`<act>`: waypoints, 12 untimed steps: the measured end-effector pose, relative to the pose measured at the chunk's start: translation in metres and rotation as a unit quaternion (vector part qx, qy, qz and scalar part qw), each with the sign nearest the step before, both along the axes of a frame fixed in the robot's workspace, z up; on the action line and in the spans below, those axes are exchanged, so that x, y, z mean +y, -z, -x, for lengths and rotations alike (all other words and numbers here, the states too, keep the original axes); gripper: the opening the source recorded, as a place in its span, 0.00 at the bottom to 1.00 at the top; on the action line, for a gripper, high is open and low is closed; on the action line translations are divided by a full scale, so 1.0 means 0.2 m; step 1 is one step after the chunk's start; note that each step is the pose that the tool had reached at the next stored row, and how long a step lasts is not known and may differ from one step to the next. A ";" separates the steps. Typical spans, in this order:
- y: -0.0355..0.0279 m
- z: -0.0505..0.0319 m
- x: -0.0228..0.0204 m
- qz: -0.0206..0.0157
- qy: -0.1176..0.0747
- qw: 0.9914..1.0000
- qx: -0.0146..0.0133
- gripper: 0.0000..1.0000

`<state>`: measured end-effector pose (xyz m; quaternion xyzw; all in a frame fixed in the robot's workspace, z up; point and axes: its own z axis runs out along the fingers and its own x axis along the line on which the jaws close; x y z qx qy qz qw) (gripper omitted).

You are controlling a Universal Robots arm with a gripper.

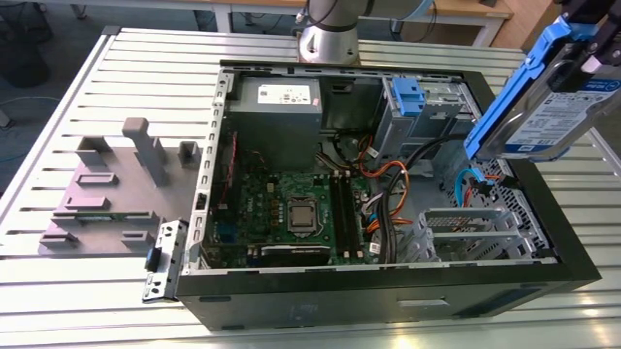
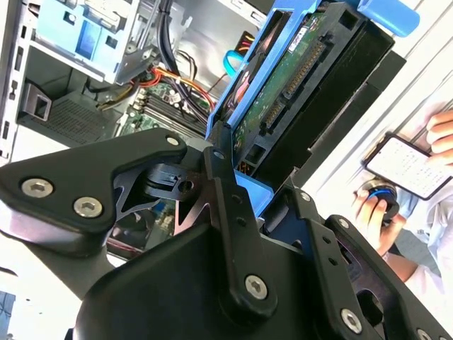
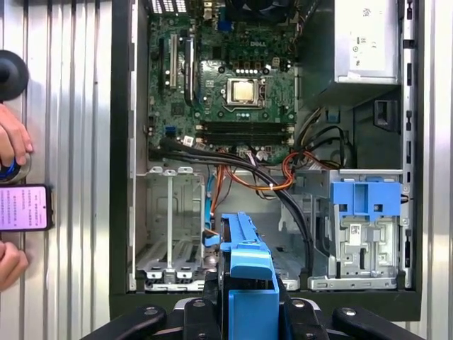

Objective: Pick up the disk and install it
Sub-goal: 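Pick up the disk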

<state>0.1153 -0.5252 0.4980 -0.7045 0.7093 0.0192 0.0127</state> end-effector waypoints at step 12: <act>0.005 0.006 -0.045 0.000 0.001 1.000 0.000 0.37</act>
